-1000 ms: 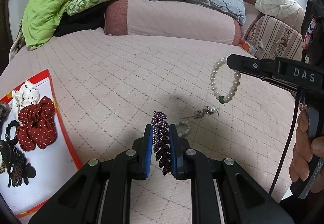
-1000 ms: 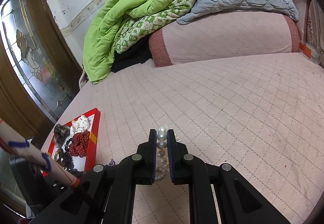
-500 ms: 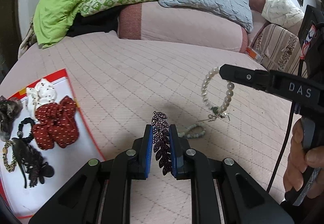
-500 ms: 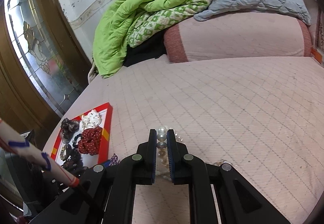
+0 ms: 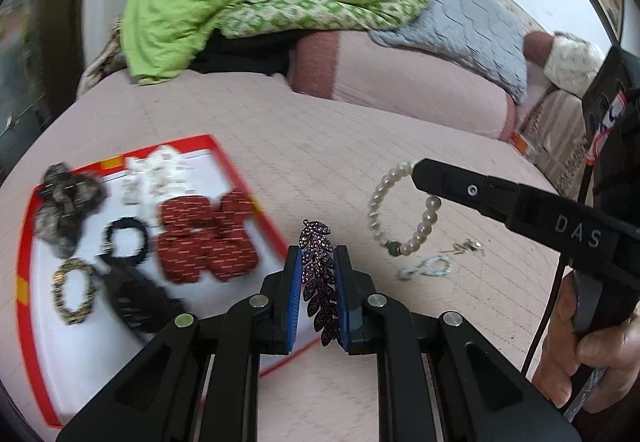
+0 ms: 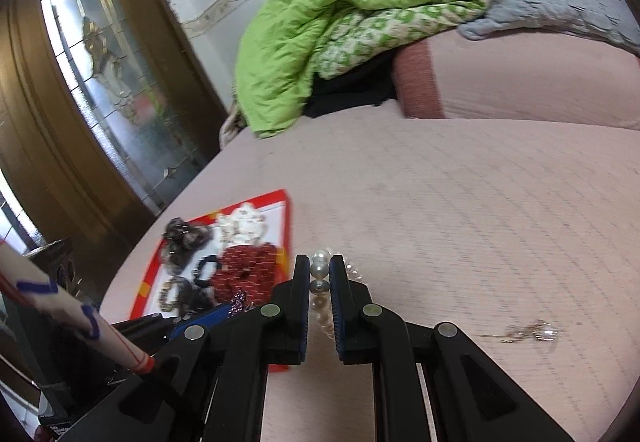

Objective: Organize jewelry
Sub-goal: 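Carry the leaf clip with the left tool while the right tool carries the pearl bracelet to the tray, then release the leaf clip with the left tool while the right tool releases the pearl bracelet in the tray, then grasp the pale green bead strand with the left tool while the right tool grasps the pearl pendant necklace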

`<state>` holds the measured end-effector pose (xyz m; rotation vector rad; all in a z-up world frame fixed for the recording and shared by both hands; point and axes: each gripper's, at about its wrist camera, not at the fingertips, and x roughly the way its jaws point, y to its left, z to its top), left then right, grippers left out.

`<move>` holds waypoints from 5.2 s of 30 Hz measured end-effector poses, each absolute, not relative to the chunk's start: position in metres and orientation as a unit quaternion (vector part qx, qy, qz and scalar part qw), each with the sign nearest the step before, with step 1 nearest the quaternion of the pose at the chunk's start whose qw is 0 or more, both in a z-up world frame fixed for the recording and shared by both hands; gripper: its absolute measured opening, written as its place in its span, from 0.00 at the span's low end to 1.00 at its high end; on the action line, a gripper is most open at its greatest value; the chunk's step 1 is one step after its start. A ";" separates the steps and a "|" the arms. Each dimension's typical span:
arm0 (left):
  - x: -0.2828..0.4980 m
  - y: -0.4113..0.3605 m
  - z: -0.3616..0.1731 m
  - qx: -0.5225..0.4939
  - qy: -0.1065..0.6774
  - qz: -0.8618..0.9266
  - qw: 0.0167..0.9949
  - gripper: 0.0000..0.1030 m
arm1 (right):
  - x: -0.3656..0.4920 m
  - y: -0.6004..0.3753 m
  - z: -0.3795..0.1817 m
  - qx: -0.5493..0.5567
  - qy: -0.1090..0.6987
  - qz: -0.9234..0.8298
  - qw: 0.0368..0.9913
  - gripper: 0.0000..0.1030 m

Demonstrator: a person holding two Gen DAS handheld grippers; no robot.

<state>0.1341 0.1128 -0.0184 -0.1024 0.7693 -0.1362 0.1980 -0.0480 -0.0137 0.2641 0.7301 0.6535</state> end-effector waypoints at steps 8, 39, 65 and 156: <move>0.106 0.194 -0.011 -0.091 0.365 0.013 0.926 0.15 | 0.177 0.008 -0.011 0.113 0.347 0.369 0.855 0.10; 0.113 0.246 -0.058 -0.117 0.438 0.076 0.888 0.15 | 0.183 0.055 -0.060 0.087 0.409 0.374 0.828 0.11; 0.121 0.242 -0.061 -0.110 0.448 0.073 0.884 0.15 | 0.191 0.055 -0.077 0.073 0.435 0.351 0.826 0.11; 0.205 -0.027 -0.079 0.033 0.443 -0.132 0.886 0.05 | 0.234 -0.229 -0.104 0.209 0.475 0.144 0.843 0.20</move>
